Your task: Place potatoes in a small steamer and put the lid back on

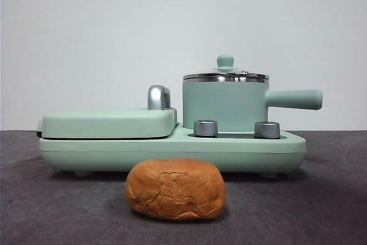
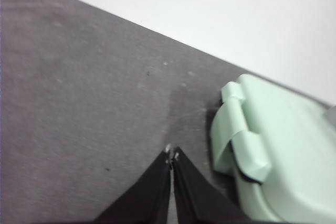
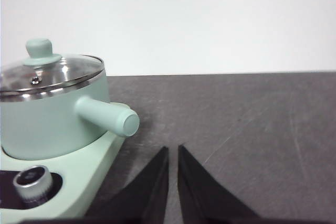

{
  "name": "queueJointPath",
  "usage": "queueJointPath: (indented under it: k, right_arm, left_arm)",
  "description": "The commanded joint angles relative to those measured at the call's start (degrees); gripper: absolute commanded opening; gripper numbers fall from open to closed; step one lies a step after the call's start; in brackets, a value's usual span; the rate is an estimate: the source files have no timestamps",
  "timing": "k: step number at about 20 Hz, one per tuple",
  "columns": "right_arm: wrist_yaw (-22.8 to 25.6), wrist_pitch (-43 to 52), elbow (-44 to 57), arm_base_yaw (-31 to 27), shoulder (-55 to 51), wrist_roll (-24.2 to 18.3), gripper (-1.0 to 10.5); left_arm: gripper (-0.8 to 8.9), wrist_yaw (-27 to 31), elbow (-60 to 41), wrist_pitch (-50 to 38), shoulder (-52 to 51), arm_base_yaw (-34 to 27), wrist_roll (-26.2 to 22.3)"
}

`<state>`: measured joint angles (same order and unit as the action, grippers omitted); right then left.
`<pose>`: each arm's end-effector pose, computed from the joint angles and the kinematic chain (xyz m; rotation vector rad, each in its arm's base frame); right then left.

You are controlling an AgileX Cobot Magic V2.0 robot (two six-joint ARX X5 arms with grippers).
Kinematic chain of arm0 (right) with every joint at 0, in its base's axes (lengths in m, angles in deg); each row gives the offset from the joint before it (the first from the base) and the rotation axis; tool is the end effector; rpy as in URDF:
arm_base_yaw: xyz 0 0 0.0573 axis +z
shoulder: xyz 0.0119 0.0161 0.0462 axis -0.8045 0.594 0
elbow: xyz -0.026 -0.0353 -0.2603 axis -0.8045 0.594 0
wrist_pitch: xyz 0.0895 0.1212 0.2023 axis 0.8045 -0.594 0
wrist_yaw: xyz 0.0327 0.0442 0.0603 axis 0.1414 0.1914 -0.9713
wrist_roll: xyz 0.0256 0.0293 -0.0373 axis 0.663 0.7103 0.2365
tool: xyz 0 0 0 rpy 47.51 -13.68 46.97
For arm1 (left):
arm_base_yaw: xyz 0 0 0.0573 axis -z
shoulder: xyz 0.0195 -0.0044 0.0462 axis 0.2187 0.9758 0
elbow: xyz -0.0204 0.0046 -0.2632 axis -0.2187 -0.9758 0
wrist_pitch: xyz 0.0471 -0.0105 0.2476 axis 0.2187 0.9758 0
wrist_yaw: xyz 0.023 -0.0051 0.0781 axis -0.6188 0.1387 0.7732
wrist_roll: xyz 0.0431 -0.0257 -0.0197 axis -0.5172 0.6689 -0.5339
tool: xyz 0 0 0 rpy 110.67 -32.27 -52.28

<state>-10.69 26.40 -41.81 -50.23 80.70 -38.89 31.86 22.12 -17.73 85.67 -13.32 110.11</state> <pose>0.0967 0.0077 0.1697 0.1228 -0.0141 0.1342 0.0952 0.0008 0.1607 -0.4078 0.1117 0.0210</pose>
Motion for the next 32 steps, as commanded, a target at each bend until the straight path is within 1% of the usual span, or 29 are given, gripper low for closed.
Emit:
queueJointPath:
  k: [1,3,6,8,12,15,19,22,25,29,32]
  right_arm:
    - [0.22,0.55,0.17,0.02,-0.04,5.01,0.3]
    - [0.22,1.16,0.17,0.02,-0.04,7.65,0.3]
    - [-0.52,2.62,0.11,0.02,-0.04,13.73,0.1]
    - [-1.20,2.91,-0.28,0.02,-0.04,15.82,0.1]
    - [-1.99,1.70,-2.69,0.02,0.02,16.15,0.1]
    - [-1.90,-1.53,-5.95,0.02,0.02,16.13,0.1]
    - [-2.29,-6.51,-11.34,0.02,1.53,16.00,0.1]
    - [-5.38,-9.03,-15.21,0.02,3.65,13.73,0.1]
    - [-8.92,-11.91,-18.95,0.02,6.69,10.23,0.1]
    - [-12.72,-16.35,-23.43,0.02,11.85,4.44,0.1]
    - [-14.47,-18.69,-25.99,0.02,15.67,0.17,0.1]
  left_arm:
    - [0.06,-1.18,-1.14,-2.14,-0.02,-0.04,4.48]
    - [0.06,-2.60,-1.11,-4.68,-0.02,-0.04,4.63]
    - [0.06,-5.44,-1.01,-9.99,-0.02,-0.04,4.63]
    - [0.07,-5.88,-0.15,-11.21,-0.02,-0.04,4.66]
    - [0.08,-5.99,3.67,-8.72,0.33,-0.04,4.61]
    - [0.09,-7.63,7.56,-5.77,1.44,-0.04,3.89]
    - [0.09,-9.46,13.25,-1.53,4.31,-0.02,0.76]
    - [0.09,-10.75,17.55,0.76,7.10,-0.02,-3.08]
    - [0.09,-13.66,21.57,2.51,10.38,-0.02,-6.97]
    - [0.09,-17.92,26.56,5.70,15.50,0.02,-11.32]
    - [0.08,-21.09,29.55,8.44,19.21,0.02,-14.36]
